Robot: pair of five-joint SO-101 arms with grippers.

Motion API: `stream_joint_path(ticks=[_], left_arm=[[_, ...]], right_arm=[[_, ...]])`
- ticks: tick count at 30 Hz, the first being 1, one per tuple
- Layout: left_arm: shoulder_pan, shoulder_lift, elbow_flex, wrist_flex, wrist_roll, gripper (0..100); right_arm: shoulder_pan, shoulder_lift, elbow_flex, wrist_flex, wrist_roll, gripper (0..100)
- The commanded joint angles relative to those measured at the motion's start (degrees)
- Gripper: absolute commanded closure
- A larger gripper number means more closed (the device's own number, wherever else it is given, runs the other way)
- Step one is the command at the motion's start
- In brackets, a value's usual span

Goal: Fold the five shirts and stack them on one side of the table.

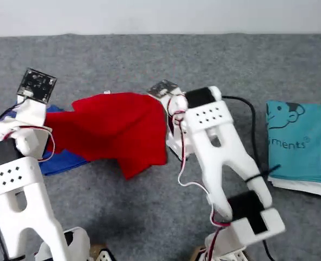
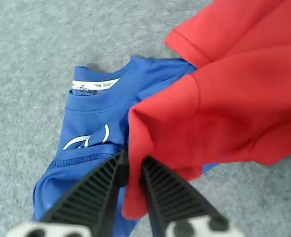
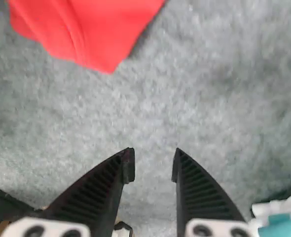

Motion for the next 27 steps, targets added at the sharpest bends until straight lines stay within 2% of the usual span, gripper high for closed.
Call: stream_joint_path(ticks=[1,3,6,11,15,19,21,23,25,27], left_arm=[[1.05,-2.37,-0.84,-0.44,0.09,99],[3.69,-2.46,-2.86,1.85,0.35,99],[10.64,-2.37,-9.19,6.51,5.01,99],[29.10,-1.85,-19.12,8.62,9.76,99],[43.78,-1.85,-22.20,3.25,10.20,99],[54.07,-1.76,-22.46,-3.78,9.85,98],[56.70,-1.23,-22.37,-6.07,9.85,98],[57.67,-0.09,-22.73,-6.24,10.20,93],[57.58,0.53,-22.90,-4.66,10.55,86],[57.41,0.79,-23.52,-2.64,13.01,84]], right_arm=[[-1.10,0.57,-5.10,-0.13,-0.26,85.7],[-0.66,0.57,-5.54,-0.04,-0.26,85.7],[1.01,0.48,-6.51,3.30,-0.26,85.7],[8.84,-2.07,-5.80,6.37,-0.26,85.8],[17.71,-7.16,-3.69,6.29,2.46,85.8],[25.89,-11.65,0.35,6.29,7.47,85.8],[29.67,-13.58,2.20,6.29,8.79,85.8],[33.36,-15.34,4.04,6.29,10.20,85.8],[36.44,-17.19,5.80,6.29,11.60,85.8],[38.46,-18.95,7.30,6.29,12.84,85.8]])
